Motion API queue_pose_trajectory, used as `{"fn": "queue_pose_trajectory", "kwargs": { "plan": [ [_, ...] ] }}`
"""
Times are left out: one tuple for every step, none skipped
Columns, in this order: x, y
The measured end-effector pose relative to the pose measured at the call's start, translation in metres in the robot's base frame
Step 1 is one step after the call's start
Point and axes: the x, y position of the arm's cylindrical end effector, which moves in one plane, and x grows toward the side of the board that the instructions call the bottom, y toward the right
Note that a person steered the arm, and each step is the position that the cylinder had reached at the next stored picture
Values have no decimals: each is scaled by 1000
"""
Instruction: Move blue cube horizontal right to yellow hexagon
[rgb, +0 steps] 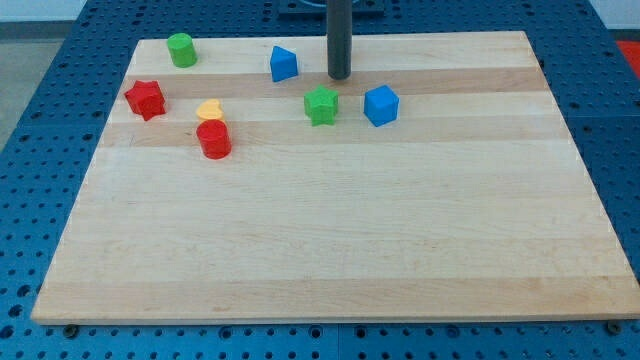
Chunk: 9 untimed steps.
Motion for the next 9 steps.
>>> {"fn": "queue_pose_trajectory", "kwargs": {
  "plan": [
    [0, 0],
    [10, 0],
    [10, 46],
    [10, 138],
    [34, 206],
    [78, 221],
    [107, 187],
    [110, 118],
    [110, 66]
  ]
}}
